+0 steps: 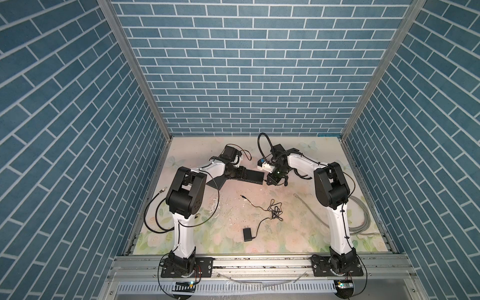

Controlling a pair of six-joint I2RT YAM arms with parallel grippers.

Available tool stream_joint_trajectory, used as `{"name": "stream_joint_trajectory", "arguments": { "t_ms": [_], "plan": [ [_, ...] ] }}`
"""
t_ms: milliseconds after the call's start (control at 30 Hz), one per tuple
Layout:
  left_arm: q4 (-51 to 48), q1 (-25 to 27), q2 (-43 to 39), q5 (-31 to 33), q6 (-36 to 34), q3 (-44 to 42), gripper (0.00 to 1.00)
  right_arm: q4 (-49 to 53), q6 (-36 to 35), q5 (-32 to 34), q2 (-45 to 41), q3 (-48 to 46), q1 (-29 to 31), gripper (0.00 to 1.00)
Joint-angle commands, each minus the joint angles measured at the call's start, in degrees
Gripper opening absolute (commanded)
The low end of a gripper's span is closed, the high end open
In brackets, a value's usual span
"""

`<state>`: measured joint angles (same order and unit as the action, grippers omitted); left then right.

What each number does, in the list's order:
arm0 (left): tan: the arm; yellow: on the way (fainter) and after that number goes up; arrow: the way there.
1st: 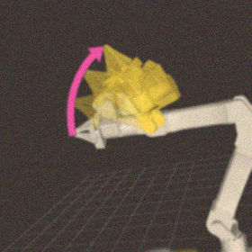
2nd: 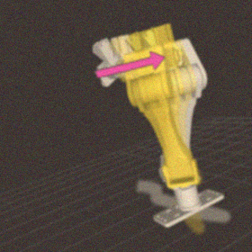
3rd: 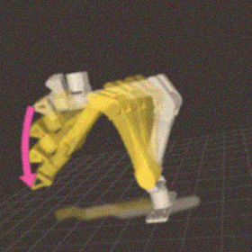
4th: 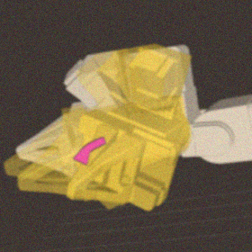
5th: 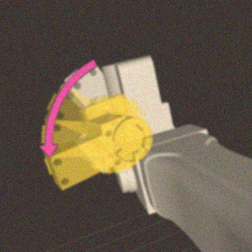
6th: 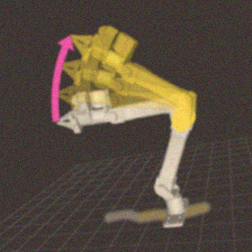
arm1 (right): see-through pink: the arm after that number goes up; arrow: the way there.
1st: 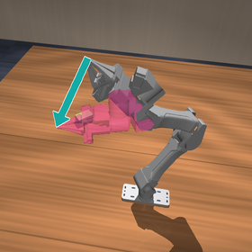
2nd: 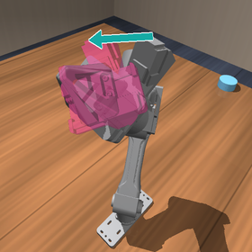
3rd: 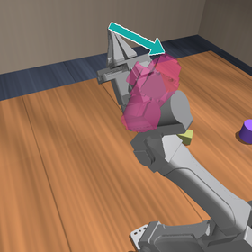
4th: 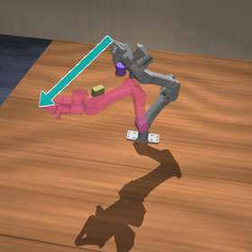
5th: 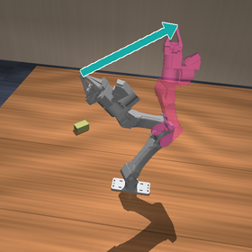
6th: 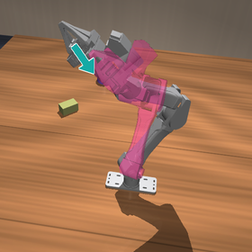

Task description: Insert the plug into the switch port

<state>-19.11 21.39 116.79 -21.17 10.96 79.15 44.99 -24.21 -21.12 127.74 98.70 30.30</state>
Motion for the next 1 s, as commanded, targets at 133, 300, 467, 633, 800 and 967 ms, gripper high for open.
{"name": "stream_joint_trajectory", "arguments": {
  "t_ms": [133, 300, 467, 633, 800, 967],
  "plan": [
    [-4.67, 0.56, 3.65, -6.0, -5.8, 4.26, 0.58, -7.67, -2.39, 2.08, -1.71, -1.55, 2.69, 0.0],
    [-5.89, 0.51, 4.53, -6.58, -8.15, 5.95, 0.58, -8.35, -5.12, 2.76, -1.35, -1.36, 3.86, 0.0],
    [-6.9, 0.5, 4.93, -9.25, -10.17, 7.63, 0.58, -12.29, -4.95, 5.11, -1.71, -2.91, 4.57, 0.0],
    [-6.9, 0.46, 4.89, -12.11, -13.25, 8.19, 0.58, -20.55, -4.03, 10.75, -5.17, -6.68, 5.55, 0.0],
    [-6.0, -0.78, 5.38, -14.23, -14.37, 8.89, 0.58, -22.38, -7.0, 10.51, -5.99, -8.12, 6.4, 0.0],
    [-5.24, -2.45, 5.13, -16.97, -15.3, 9.29, 0.58, -22.07, -13.11, 8.41, -7.05, -10.01, 7.71, 0.0]
  ]
}}
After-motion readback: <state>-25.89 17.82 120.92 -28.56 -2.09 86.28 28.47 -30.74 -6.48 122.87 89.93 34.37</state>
